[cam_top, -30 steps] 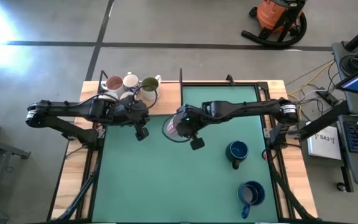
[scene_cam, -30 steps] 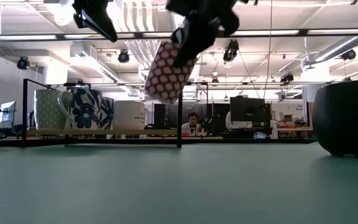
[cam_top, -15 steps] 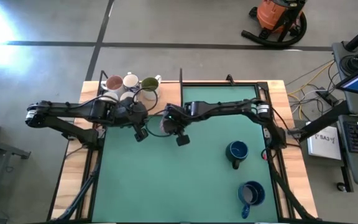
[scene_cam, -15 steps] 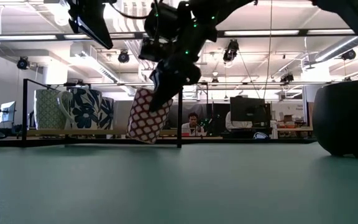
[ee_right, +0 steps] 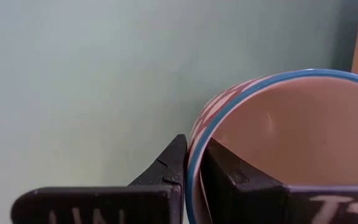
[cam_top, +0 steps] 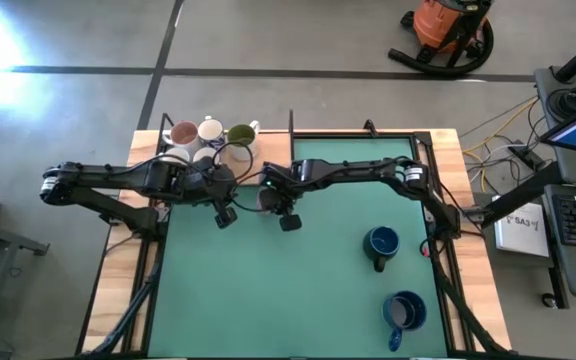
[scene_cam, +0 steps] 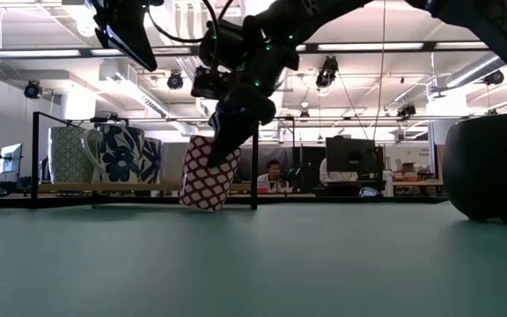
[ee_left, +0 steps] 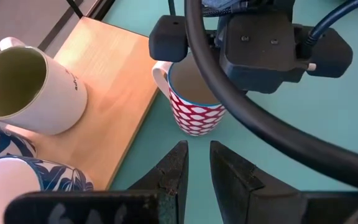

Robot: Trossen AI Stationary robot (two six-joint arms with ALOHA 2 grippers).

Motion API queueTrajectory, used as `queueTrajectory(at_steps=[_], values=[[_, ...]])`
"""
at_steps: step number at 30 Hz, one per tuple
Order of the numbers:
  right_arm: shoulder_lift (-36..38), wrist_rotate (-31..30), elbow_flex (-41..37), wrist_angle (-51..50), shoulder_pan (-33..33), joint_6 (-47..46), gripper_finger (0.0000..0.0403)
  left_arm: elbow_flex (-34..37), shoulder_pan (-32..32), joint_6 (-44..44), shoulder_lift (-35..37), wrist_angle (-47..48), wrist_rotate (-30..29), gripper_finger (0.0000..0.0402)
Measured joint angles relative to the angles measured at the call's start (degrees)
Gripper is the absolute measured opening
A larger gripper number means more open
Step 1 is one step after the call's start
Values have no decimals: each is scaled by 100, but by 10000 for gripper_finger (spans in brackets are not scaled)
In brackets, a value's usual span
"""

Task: Place coffee mugs
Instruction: Move the red patterned mug to the center of the table

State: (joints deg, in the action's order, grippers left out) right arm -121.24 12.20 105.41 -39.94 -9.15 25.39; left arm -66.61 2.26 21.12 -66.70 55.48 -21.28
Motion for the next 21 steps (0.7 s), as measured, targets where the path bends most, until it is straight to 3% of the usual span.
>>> queueTrajectory(at_steps=[5,15,21], values=[[-30,-16,262,-239,0,-30,32,0,0,0,9,6,0,49],[-27,7,373,-367,34,-94,102,0,2,0,9,17,129,49],[-27,3,441,-515,92,-184,124,0,2,-21,9,56,129,49]])
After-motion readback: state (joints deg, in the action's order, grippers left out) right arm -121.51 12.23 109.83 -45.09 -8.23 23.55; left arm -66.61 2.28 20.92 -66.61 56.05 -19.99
